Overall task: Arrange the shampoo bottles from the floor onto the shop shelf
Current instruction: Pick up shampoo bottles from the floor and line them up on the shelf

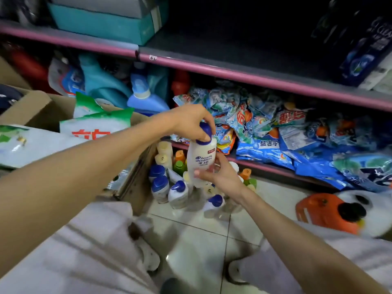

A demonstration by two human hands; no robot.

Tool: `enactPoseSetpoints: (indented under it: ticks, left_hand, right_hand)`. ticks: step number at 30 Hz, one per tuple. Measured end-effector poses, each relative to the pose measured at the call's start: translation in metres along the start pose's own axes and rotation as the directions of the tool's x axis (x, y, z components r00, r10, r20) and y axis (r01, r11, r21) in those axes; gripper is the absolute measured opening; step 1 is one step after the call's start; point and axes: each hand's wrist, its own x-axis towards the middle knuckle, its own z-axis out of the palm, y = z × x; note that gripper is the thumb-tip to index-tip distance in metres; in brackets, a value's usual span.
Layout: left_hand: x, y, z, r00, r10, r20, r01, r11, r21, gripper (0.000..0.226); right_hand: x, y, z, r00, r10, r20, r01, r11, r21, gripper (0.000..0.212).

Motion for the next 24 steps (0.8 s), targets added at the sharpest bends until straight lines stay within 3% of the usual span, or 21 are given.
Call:
enactPoseSetpoints:
  ticks: [4, 10, 18, 24]
  left_hand:
    - [-0.015, 0.019, -0.047, 0.995, 0.068, -0.072, -0.082, 0.974, -0.210, 0.017]
    - [-0.033, 0.030, -0.069, 0.965, 0.072, -0.252, -0.190, 0.854, -0.485, 0.018]
    - [-0.054, 0.041, -0.088, 0.967, 0.138, -0.213, -0.250, 0.668, -0.701, 0.016]
    - [-0.044, 0.046, -0.083, 0.961, 0.085, -0.263, -0.265, 0.547, -0.794, 0.023]
  right_hand:
    - [-0.011, -0.034, -0.007, 0.994, -0.107, -0.012, 0.108, 0.991, 0.082, 0.047]
    - [-0.037, -0.077, -0.008, 0.978, -0.207, 0.001, 0.206, 0.976, 0.069, 0.038]
    - [-0.067, -0.112, -0.020, 0.972, -0.203, 0.118, 0.199, 0.979, 0.042, 0.032]
    - [-0.071, -0.119, -0.035, 0.968, -0.203, 0.150, 0.191, 0.977, 0.092, 0.034]
